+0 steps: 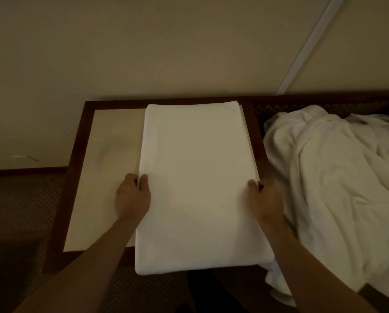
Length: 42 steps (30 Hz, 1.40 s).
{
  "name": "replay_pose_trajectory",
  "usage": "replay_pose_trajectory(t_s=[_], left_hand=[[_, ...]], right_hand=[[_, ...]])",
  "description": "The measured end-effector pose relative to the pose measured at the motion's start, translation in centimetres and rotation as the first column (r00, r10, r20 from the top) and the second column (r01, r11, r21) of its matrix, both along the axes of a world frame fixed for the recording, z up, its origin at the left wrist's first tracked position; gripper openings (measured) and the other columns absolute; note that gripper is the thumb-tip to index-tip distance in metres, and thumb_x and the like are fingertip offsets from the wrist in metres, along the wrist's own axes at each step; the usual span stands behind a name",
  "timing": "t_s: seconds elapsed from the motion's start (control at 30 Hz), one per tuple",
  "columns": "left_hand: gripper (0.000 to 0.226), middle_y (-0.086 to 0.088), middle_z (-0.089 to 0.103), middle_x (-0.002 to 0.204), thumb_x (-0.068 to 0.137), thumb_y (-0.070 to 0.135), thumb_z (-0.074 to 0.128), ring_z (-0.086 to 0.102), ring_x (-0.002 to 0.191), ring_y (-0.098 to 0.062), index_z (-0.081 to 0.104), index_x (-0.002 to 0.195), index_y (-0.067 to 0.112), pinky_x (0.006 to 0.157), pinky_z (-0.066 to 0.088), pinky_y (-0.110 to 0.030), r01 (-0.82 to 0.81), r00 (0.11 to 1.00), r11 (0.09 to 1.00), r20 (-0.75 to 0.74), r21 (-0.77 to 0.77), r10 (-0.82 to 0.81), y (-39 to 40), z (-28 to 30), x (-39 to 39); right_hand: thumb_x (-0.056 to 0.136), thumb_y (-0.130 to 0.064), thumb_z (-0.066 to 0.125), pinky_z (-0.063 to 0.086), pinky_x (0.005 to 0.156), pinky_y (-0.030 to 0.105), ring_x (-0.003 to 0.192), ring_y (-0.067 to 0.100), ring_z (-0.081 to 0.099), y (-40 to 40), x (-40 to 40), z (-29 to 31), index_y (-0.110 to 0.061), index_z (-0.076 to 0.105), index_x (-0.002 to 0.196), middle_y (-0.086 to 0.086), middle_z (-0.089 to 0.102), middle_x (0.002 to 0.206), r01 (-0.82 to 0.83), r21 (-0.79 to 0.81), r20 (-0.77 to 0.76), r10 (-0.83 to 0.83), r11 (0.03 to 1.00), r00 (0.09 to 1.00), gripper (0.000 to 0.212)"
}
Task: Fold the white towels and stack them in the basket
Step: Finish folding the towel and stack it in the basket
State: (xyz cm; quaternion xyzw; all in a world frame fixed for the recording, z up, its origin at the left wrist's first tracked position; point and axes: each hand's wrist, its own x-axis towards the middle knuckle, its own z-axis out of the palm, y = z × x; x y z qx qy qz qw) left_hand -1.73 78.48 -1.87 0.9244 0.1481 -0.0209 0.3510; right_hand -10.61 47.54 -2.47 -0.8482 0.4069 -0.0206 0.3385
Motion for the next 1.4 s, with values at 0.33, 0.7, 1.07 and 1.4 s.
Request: replay_pose_trajectory(t_s=[0.33,0.7,1.07,1.4], left_hand=[[0.05,-0.009,0.067,0.105,0.098,0.057,0.051,0.063,0.099,-0.034,0.062,0.112,0.01,0.084,0.05,-0.04,-0.008,0.997,0.999,-0.072,-0.053,0.004,-1.6,-0.2,6.0],[0.046,-0.001,0.059,0.078,0.099,0.057,0.049,0.056,0.075,-0.024,0.058,0.086,0.014,0.073,0.049,-0.04,-0.087,0.995,0.976,-0.071,-0.202,0.074,-2.8,-0.1,10.9],[0.046,0.003,0.062,0.082,0.1,0.059,0.043,0.059,0.074,-0.017,0.059,0.092,0.017,0.069,0.046,-0.034,0.041,0.996,0.999,-0.081,0.033,-0.038,-3.5,-0.4,13.8],[0.04,0.003,0.061,0.088,0.1,0.056,0.045,0.058,0.077,-0.019,0.056,0.105,0.018,0.067,0.044,-0.033,0.11,0.993,0.98,0.032,0.166,-0.117,-3.5,-1.8,15.0]], right_hand=[[0.099,-0.046,0.05,0.047,0.068,0.035,0.073,0.03,0.061,-1.4,3.9,-0.7,-0.019,0.055,0.082,0.001,0.061,0.076,-0.06,-0.108,0.028,0.063,0.992,0.998,0.032],[0.092,-0.057,0.059,0.05,0.073,0.037,0.075,0.026,0.058,-3.4,9.1,-0.5,-0.022,0.055,0.079,-0.004,0.059,0.077,-0.174,-0.154,0.009,0.177,0.973,0.984,0.037],[0.091,-0.071,0.045,0.055,0.083,0.045,0.086,0.027,0.062,-3.6,14.2,-0.6,-0.022,0.059,0.093,0.001,0.064,0.092,-0.159,-0.144,-0.073,0.15,0.977,0.986,0.052],[0.101,-0.028,0.052,0.046,0.092,0.046,0.103,0.04,0.061,-3.0,16.8,-1.7,-0.009,0.063,0.109,0.015,0.067,0.108,0.034,-0.151,0.029,-0.029,0.988,0.999,0.023]])
